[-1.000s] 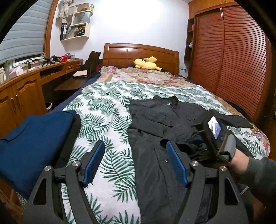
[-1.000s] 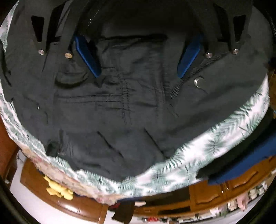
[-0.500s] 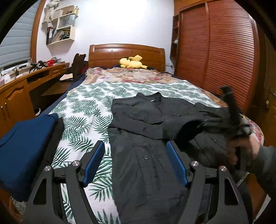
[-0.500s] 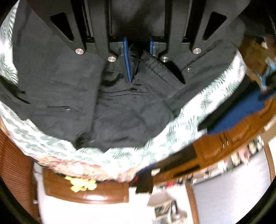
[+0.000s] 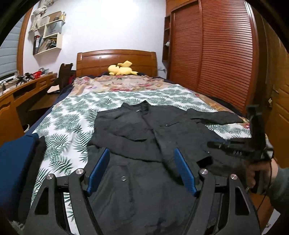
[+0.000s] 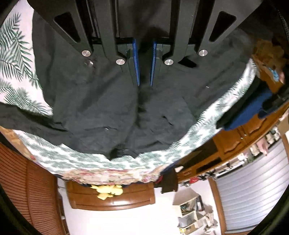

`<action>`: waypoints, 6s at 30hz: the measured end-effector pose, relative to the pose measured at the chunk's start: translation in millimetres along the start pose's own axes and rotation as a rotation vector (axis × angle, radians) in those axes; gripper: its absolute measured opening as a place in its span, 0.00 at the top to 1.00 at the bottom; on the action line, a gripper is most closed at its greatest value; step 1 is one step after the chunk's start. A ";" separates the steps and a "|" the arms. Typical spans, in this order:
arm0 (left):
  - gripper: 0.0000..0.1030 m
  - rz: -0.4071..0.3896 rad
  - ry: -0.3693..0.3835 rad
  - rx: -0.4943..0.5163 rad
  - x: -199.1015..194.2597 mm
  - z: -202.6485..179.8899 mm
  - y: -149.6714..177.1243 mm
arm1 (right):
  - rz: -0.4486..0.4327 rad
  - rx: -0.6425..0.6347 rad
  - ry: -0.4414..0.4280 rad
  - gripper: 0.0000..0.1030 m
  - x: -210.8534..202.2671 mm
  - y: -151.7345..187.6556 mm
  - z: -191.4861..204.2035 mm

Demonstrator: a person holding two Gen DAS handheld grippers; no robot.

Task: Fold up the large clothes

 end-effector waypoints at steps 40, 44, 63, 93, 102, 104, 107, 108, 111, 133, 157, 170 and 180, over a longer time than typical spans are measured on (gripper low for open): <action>0.28 0.052 -0.031 0.000 22.1 -12.2 -1.3 | 0.085 -0.222 -0.014 0.97 27.9 -21.3 46.1; 0.28 0.057 -0.026 0.008 23.6 -15.8 0.9 | 0.003 -0.122 0.081 0.97 8.3 -25.2 3.9; 0.28 0.089 0.022 0.034 54.3 -69.5 22.5 | 0.014 0.032 0.240 0.59 -40.9 16.6 -69.6; 0.18 0.082 0.181 0.125 93.5 -193.0 27.7 | -0.051 0.153 0.464 0.31 -140.1 31.5 -225.3; 0.18 0.109 0.164 0.105 103.1 -186.8 28.4 | -0.036 0.227 0.526 0.31 -147.8 -3.1 -299.3; 0.18 0.109 0.161 0.100 103.2 -184.0 27.1 | -0.023 0.254 0.549 0.31 -145.1 -8.9 -316.5; 0.18 0.114 0.161 0.086 103.0 -180.3 25.5 | 0.000 0.292 0.586 0.31 -142.3 -16.6 -343.3; 0.18 0.115 0.159 0.081 102.9 -178.6 25.0 | 0.004 0.307 0.599 0.31 -142.7 -19.1 -352.1; 0.18 0.118 0.149 0.079 102.9 -175.8 23.9 | -0.002 0.358 0.618 0.31 -143.0 -26.7 -375.6; 0.18 0.126 0.162 0.088 100.0 -172.3 17.7 | 0.057 0.345 0.658 0.89 -111.8 -51.5 -404.6; 0.18 0.055 0.096 0.028 62.3 -113.2 6.8 | -0.110 -0.321 0.078 0.91 -59.5 -156.5 8.6; 0.18 0.039 0.060 -0.002 53.5 -83.8 5.9 | -0.077 -0.359 -0.151 0.91 -76.5 -133.9 19.5; 0.18 0.044 0.048 0.012 56.1 -86.8 8.2 | -0.006 -0.336 -0.043 0.65 -72.1 -106.2 -3.8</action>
Point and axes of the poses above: each gripper's, at about its wrist camera, not at the fingertips, and x roughly the way its jaws point, z to its left, y to its underside, the point moved 5 cm from there along x, roughly the way its jaws point, and after that the axes turned 10 degrees about -y, right-handed, at the moved point
